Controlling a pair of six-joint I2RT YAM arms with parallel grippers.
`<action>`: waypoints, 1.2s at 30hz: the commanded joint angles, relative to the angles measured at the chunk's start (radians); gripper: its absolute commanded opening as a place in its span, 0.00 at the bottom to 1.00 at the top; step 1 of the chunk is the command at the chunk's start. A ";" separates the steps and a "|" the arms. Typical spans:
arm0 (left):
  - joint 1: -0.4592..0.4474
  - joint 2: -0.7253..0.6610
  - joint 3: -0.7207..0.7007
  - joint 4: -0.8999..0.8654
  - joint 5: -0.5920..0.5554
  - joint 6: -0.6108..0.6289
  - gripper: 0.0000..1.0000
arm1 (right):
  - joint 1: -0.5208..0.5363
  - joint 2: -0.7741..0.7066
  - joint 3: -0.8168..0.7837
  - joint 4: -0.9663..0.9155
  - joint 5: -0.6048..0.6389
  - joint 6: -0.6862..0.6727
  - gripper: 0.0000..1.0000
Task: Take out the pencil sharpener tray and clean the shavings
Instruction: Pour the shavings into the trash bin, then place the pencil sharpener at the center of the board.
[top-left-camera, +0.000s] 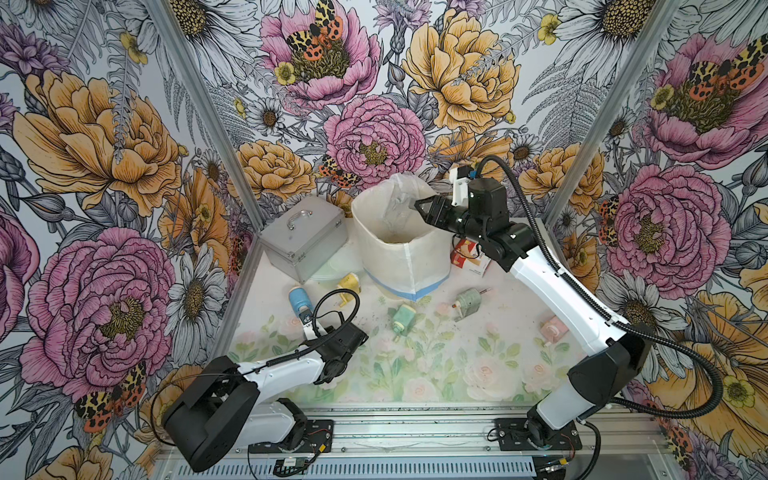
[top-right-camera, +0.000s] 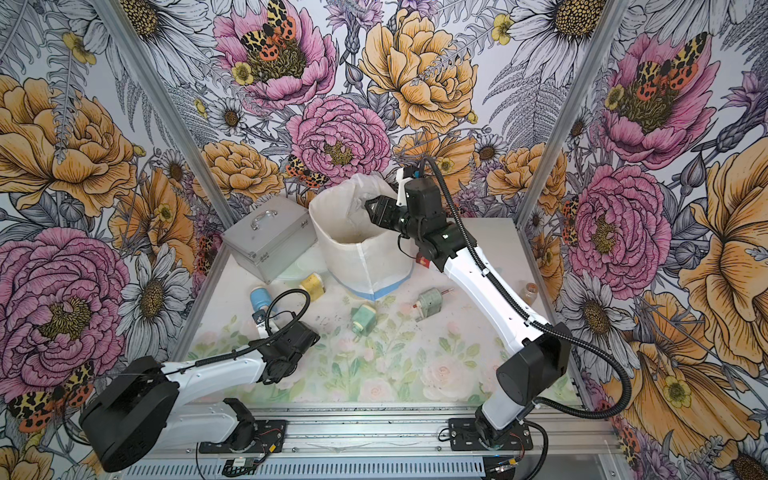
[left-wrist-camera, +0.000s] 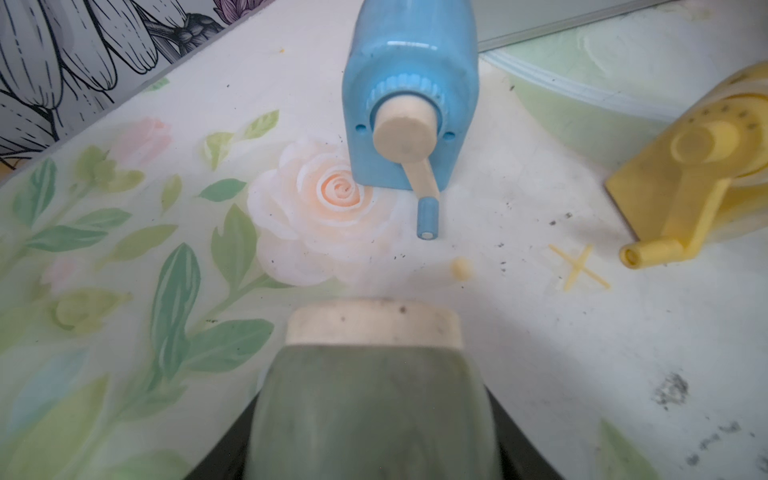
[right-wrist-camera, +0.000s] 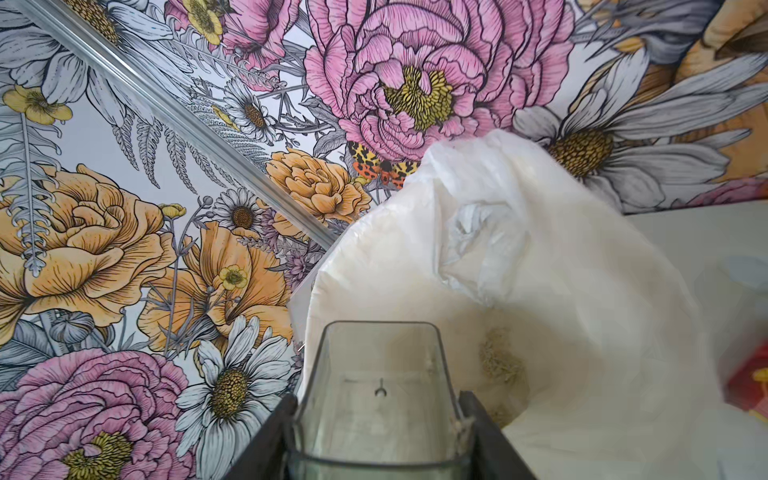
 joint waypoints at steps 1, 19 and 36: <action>0.006 0.050 0.057 -0.012 -0.054 -0.067 0.00 | 0.007 -0.041 -0.044 -0.012 0.083 -0.146 0.26; -0.028 0.107 0.136 -0.152 -0.093 -0.167 0.69 | -0.007 -0.171 -0.245 -0.011 0.205 -0.225 0.28; -0.051 -0.028 0.111 -0.175 -0.118 -0.133 0.95 | -0.007 -0.242 -0.373 -0.011 0.213 -0.238 0.29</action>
